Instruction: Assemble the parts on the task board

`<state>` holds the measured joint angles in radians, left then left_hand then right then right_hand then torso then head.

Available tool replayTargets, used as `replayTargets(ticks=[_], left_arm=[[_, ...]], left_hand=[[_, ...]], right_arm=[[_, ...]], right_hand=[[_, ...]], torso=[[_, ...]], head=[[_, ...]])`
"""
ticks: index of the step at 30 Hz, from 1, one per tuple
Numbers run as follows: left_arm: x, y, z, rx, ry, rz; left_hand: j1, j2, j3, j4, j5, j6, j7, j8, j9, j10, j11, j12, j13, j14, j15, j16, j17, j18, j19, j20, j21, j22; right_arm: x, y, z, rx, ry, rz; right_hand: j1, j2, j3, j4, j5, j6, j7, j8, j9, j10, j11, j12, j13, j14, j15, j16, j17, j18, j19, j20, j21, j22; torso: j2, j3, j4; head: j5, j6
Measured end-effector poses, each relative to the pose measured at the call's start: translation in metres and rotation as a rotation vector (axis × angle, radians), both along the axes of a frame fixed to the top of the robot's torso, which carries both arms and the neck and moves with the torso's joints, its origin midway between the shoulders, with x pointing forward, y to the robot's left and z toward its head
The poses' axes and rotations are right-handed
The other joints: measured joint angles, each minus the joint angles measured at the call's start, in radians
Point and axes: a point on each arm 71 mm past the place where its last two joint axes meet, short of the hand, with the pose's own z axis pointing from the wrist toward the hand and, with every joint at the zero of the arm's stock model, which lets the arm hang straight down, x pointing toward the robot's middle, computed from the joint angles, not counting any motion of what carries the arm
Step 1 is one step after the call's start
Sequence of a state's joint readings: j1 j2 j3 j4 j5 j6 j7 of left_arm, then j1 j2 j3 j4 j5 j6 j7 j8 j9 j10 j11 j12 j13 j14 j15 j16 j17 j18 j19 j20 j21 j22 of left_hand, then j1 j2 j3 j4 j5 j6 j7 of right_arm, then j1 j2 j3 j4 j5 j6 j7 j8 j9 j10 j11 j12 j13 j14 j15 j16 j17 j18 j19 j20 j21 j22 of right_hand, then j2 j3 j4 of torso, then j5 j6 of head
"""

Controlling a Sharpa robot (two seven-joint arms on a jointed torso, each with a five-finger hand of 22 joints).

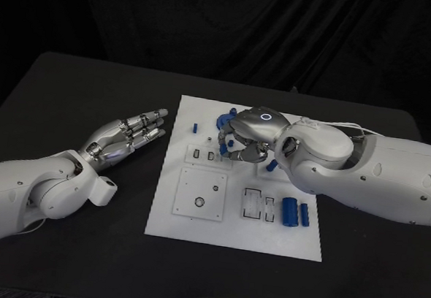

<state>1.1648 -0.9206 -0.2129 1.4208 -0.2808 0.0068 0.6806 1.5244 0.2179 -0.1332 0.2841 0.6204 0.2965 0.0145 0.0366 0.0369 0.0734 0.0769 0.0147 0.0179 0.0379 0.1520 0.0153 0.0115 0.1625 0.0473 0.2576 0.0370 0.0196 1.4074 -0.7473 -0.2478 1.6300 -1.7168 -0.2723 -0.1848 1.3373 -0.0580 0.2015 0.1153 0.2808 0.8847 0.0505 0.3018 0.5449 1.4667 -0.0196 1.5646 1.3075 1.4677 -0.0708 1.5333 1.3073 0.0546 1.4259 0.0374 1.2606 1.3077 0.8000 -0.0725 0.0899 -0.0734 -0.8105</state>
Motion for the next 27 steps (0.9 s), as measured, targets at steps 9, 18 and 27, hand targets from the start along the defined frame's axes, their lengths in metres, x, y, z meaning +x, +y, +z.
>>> replayTargets(ticks=[9,18,27], left_arm=[[0.0010,-0.0013,-0.0004,0.000,0.000,-0.003],[0.0012,-0.0017,-0.0005,-0.001,0.001,-0.005],[0.0013,-0.0015,-0.0007,-0.001,0.001,-0.005]], left_hand=[[0.000,0.000,0.000,0.000,-0.003,0.000,0.000,0.000,0.000,-0.004,0.004,0.000,0.000,0.000,0.000,0.000,0.000,0.000,0.000,0.000,0.000,0.000],[0.000,0.000,0.000,0.000,-0.003,0.000,0.000,0.000,0.000,-0.004,0.004,0.000,0.000,0.000,0.000,0.000,0.000,0.000,0.000,0.000,0.000,0.000],[0.000,0.000,0.000,0.000,-0.003,-0.002,0.002,0.000,0.000,-0.004,0.004,0.000,0.000,0.000,0.000,0.000,0.000,0.000,0.000,0.000,0.000,0.000]], right_arm=[[0.0022,0.0003,-0.0057,-0.047,0.000,-0.035],[0.0028,-0.0004,-0.0073,-0.066,-0.001,-0.052],[0.0035,-0.0010,-0.0084,-0.077,0.002,-0.057]], right_hand=[[0.000,0.000,0.003,-0.005,0.000,-0.001,0.001,-0.003,0.003,0.000,0.000,0.000,0.000,0.000,0.000,-0.004,0.000,0.000,-0.004,-0.004,-0.008,0.000],[0.000,0.000,0.003,-0.005,0.000,-0.002,0.001,-0.006,0.000,0.000,0.000,0.000,0.000,0.000,0.000,-0.004,0.000,0.000,-0.004,-0.004,-0.007,0.000],[0.000,0.000,0.003,-0.005,0.000,-0.001,0.008,-0.004,0.001,0.000,0.000,0.000,0.000,0.000,0.000,-0.004,0.000,0.000,-0.004,-0.003,-0.010,0.000]], torso=[[0.000,0.0019,-0.0010],[0.000,0.0024,-0.0006],[0.000,0.0020,-0.0021]], head=[[0.000,-0.005],[-0.002,-0.007],[0.001,-0.008]])
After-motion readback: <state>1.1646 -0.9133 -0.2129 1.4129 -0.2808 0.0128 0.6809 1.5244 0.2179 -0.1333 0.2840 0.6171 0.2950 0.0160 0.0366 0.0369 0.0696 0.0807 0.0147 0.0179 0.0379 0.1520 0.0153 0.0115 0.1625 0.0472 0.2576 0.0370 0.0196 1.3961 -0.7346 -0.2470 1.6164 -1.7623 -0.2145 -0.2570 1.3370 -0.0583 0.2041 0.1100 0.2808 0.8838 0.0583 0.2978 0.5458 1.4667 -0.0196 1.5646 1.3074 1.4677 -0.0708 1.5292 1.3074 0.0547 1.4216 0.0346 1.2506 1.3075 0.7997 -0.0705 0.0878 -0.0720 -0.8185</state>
